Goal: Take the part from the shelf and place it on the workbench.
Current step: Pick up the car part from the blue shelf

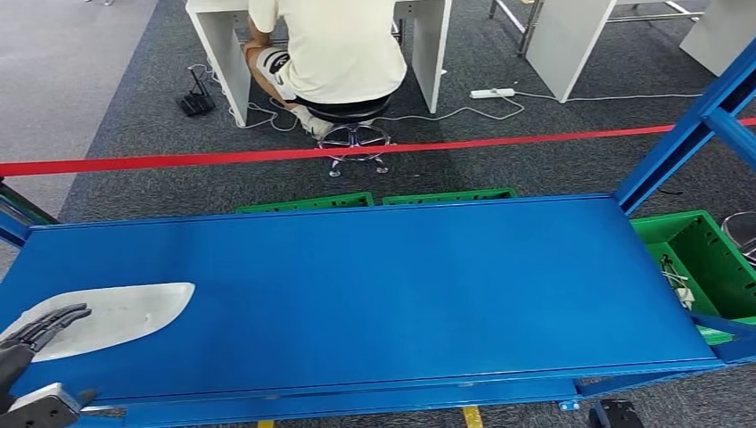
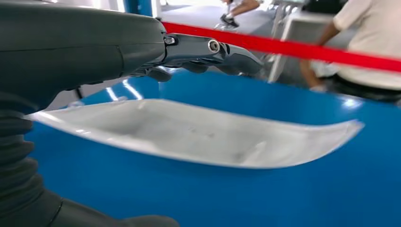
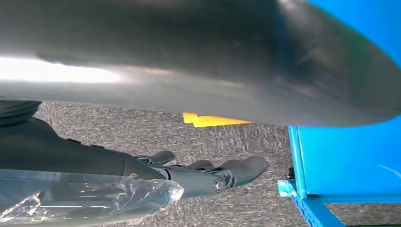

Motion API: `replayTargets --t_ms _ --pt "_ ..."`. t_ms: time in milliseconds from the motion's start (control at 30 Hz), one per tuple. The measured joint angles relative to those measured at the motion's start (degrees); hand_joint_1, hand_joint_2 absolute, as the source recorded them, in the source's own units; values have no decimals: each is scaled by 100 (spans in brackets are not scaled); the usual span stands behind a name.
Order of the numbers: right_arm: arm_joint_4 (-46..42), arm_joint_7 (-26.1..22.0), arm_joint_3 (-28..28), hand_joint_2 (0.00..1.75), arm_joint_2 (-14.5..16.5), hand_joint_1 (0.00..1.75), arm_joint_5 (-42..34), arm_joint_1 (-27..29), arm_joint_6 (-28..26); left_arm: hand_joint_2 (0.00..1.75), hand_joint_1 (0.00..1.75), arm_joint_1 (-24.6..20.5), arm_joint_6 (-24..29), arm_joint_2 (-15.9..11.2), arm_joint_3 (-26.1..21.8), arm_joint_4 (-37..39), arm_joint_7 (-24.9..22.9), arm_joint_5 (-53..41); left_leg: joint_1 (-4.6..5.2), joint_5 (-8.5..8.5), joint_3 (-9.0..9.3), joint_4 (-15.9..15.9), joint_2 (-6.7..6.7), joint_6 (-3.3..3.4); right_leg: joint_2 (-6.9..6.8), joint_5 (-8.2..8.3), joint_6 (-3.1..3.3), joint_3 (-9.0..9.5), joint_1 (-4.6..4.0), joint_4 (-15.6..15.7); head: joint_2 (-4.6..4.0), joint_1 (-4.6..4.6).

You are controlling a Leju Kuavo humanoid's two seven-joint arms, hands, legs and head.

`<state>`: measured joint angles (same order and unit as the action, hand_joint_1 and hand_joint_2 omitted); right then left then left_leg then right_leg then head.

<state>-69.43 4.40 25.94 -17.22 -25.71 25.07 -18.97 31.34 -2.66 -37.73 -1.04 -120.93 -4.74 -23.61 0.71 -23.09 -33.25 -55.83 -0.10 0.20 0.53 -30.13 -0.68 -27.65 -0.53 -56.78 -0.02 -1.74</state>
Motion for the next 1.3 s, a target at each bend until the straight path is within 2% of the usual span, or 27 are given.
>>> replayTargets --t_ms 300,433,600,833,1167,1300 --pt "155 -33 242 0 -93 0 -115 -153 -44 175 0 258 -13 -516 9 2 -509 -287 6 -22 -1 -1 -1 -18 0 -13 -6 8 8 7 0 -1" --pt "206 -42 381 0 -121 0 -172 -251 -88 175 0 258 75 -630 56 27 -813 -703 7 -22 0 -2 -1 -17 0 -13 -7 9 10 9 0 -1" --pt "262 -48 543 0 -152 0 -220 -348 -115 175 0 153 131 -638 175 154 -1073 -1073 8 -22 1 -2 -1 -17 -1 -12 -7 10 11 9 0 -1" --pt "325 -61 681 0 -180 0 -246 -415 -125 175 0 32 142 -613 348 318 -1140 -1232 8 -23 0 -2 -1 -16 -1 -13 -8 10 11 10 0 0" --pt "466 -113 906 0 -244 0 -329 -583 -96 175 0 -479 14 -375 690 848 -1232 -1649 10 -23 1 -3 -2 -16 -2 -12 -9 11 13 10 0 -1" --pt "532 -148 971 0 -256 0 -393 -623 -91 175 0 -761 -36 -241 825 1110 -1349 -2138 11 -23 1 -3 -2 -16 -3 -12 -10 11 15 11 0 -1"
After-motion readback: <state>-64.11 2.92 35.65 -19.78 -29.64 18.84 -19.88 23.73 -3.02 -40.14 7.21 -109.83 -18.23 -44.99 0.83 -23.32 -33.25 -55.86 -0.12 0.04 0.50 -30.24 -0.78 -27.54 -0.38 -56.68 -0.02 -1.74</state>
